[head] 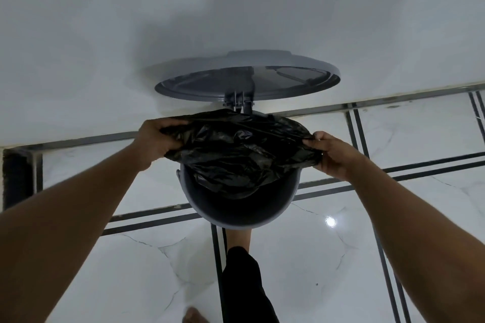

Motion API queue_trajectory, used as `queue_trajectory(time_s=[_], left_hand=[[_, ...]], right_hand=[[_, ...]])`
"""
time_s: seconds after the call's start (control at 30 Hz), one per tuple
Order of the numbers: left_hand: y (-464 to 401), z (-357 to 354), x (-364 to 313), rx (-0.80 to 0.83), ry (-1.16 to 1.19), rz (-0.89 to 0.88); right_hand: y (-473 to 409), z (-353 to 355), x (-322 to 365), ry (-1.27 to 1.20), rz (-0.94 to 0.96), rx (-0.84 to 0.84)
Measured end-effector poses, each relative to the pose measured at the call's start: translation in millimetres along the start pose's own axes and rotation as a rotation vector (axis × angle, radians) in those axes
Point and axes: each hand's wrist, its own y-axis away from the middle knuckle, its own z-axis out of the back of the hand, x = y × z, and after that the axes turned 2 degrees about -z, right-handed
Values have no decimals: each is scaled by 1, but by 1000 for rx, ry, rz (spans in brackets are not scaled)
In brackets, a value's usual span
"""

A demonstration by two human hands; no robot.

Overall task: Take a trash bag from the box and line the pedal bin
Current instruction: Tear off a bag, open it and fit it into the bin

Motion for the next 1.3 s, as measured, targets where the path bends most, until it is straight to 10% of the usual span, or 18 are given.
queue_trajectory(time_s=[0.4, 0.73, 1.03, 1.3], left_hand=[[34, -12, 33, 160, -79, 257], [83, -46, 56, -13, -133, 261], [142, -78, 96, -176, -14, -37], [151, -100, 109, -225, -319, -91]], right_hand=[[20, -15, -38, -41, -85, -161], [49, -18, -82, -47, 95, -271], [55, -14, -114, -239, -58, -301], [46, -23, -122, 468, 205, -409]])
